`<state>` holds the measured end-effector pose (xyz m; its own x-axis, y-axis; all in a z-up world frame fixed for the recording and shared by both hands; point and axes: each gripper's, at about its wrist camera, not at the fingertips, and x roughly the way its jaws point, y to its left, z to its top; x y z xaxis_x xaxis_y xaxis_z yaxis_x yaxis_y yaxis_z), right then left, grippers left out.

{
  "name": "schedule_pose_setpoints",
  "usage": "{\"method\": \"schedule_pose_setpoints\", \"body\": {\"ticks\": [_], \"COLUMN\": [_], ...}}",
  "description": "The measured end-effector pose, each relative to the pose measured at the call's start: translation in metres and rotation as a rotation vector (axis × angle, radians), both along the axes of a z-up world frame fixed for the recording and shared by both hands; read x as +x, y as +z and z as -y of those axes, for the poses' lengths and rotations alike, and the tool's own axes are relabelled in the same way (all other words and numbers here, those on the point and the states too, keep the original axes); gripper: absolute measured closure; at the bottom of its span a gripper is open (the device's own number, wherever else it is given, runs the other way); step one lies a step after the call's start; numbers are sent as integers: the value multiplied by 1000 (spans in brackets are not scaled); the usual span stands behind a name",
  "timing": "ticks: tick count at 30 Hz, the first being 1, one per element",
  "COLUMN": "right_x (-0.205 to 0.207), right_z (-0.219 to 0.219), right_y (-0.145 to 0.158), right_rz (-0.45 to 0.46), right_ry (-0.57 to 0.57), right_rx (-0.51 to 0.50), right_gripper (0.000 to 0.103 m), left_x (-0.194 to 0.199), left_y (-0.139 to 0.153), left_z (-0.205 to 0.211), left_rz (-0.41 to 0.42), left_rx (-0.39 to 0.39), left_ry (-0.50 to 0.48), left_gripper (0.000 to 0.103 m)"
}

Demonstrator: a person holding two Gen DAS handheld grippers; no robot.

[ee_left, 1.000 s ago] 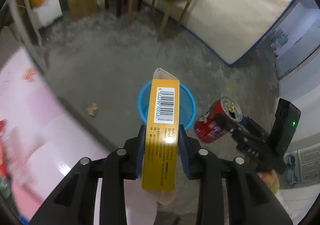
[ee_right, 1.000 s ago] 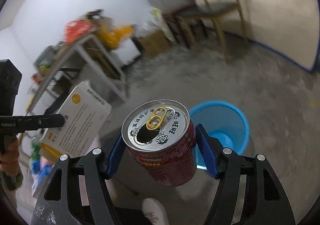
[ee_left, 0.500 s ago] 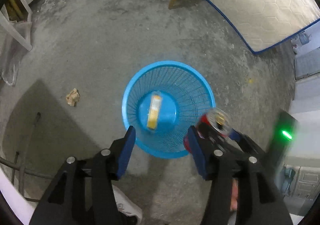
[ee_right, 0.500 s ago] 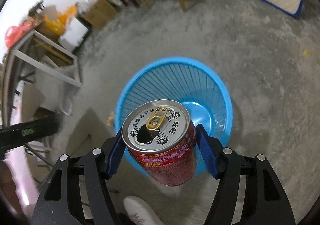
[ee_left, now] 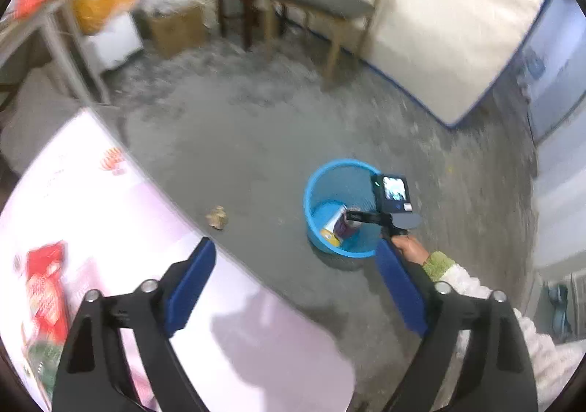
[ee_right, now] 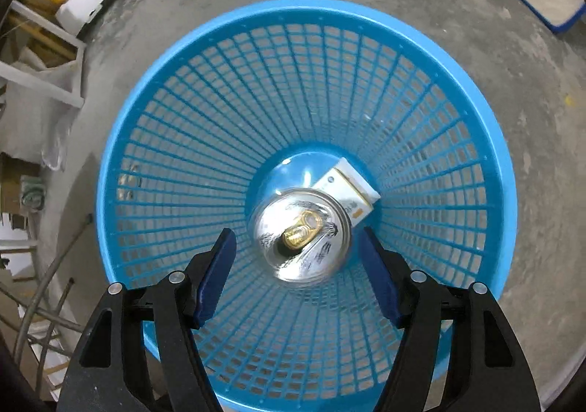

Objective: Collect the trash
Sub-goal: 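Carry both items over the blue wastebasket and open both grippers to drop them, then return to the table and grasp the blue toothpaste box with the right gripper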

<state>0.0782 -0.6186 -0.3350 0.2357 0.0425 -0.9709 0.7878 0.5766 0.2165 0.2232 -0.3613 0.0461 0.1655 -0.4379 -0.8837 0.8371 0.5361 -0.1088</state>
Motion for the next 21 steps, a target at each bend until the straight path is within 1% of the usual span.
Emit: {"method": "schedule_pose_setpoints", "body": {"ticks": [3,4,6,7,8,10,13,14,15,16,17,19,21], "right_x": [-13,-17,-34,-38,-49,-59,-86,-93,-97,-106,-110,-122,-125], "right_z": [1,2,-1,1,-2,-9,-31,-40,-46,-59,-68,-95,-118], "right_y": [19,26,55,63,81,107,162,178,187,208,218,247,262], "right_rz": [35,50,113,129,154,195,269,297,314,346,371,448,515], "right_ry": [-4,-4,2,6,13,26,55,65,69,83,95,133,170], "right_rx": [-20,-26,-51,-61,-88,-123,-188,-198,-204,-216,-219,-215,-193], "right_gripper": [36,36,36,36,36,36,36,35,34,33,32,31,31], "left_x": [-1,-2,-6,-9,-12,-19,-30,-33,-35,-37,-38,-44,-48], "left_y": [24,29,37,41,45,52,64,67,68,69,70,70,71], "left_z": [-60,-74,-102,-116,-128,-150,-181,-192,-199,-209,-218,-237,-252], "left_rz": [24,33,46,53,60,86,114,116,115,113,109,108,107], "left_rx": [-74,-92,-128,-150,-164,-183,-231,-247,-258,-272,-282,-297,-312], "left_ry": [77,100,138,151,159,169,178,185,193,208,225,257,278], "left_gripper": [10,10,9,9,9,9,9,9,9,9,9,8,8]}}
